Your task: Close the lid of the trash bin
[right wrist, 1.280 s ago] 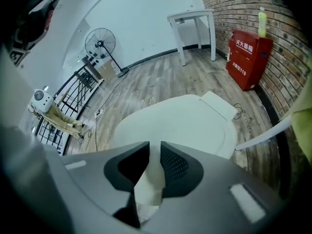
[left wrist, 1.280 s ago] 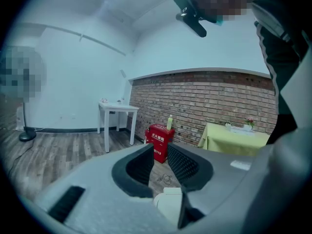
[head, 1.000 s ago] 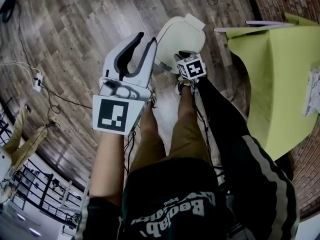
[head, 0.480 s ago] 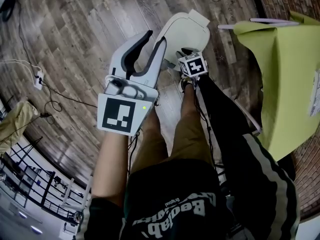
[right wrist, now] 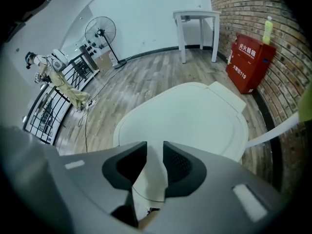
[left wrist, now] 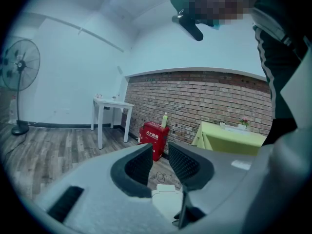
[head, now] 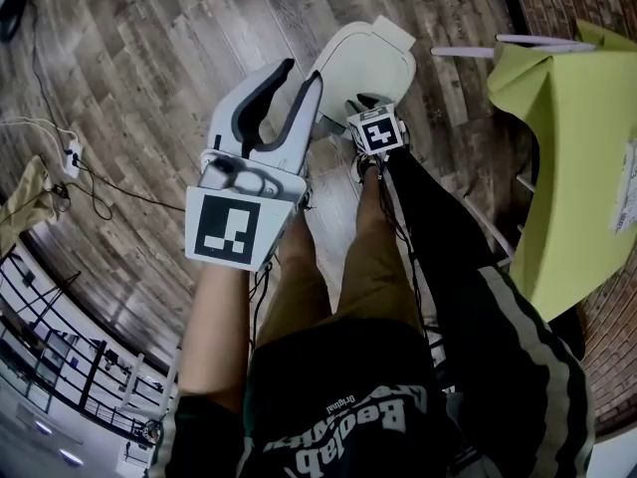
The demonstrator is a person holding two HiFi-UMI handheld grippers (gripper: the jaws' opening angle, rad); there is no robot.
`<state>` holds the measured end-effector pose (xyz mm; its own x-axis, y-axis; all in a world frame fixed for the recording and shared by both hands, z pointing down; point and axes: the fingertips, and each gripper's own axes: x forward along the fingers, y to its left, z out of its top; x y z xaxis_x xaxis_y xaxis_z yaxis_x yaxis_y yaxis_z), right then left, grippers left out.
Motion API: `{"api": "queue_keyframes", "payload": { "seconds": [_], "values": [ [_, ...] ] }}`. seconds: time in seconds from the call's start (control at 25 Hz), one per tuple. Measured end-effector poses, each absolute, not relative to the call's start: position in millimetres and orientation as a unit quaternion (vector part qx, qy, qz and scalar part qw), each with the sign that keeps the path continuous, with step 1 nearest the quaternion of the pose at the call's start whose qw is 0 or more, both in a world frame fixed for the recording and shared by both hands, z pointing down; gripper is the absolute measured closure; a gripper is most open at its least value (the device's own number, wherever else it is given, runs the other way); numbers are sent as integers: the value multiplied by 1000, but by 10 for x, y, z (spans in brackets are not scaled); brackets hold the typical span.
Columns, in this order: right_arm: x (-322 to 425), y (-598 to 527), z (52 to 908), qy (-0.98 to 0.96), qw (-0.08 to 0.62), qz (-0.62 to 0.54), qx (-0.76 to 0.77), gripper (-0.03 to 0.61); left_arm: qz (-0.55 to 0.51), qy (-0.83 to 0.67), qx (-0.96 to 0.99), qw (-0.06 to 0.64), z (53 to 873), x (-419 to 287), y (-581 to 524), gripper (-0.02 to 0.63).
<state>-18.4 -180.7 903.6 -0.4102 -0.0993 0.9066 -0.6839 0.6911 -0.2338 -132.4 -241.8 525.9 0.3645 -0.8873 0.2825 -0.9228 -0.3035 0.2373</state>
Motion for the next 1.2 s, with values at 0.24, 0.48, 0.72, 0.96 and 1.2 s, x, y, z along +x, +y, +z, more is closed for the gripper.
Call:
{"api": "queue_keyframes", "payload": {
  "seconds": [0.24,0.48,0.72,0.96,1.2],
  "values": [
    [-175,-1860,9054,-782,498,293,235,515,52,-564,803,184,5325,-1339,-2402,500],
    [-186,-1798,9062,-782,501,293,227,469,52,-563,805,180,5316,-1313,-2449,499],
    [-206,-1867,8941,-788,488,297,229,421,47,-559,809,173,5237,-1268,-2519,499],
    [-177,-2103,8466,-803,454,285,259,423,70,-553,814,162,5076,-1194,-2569,495],
    [-113,-2339,7942,-823,423,262,275,425,85,-559,810,155,4852,-1124,-2583,497]
  ]
}}
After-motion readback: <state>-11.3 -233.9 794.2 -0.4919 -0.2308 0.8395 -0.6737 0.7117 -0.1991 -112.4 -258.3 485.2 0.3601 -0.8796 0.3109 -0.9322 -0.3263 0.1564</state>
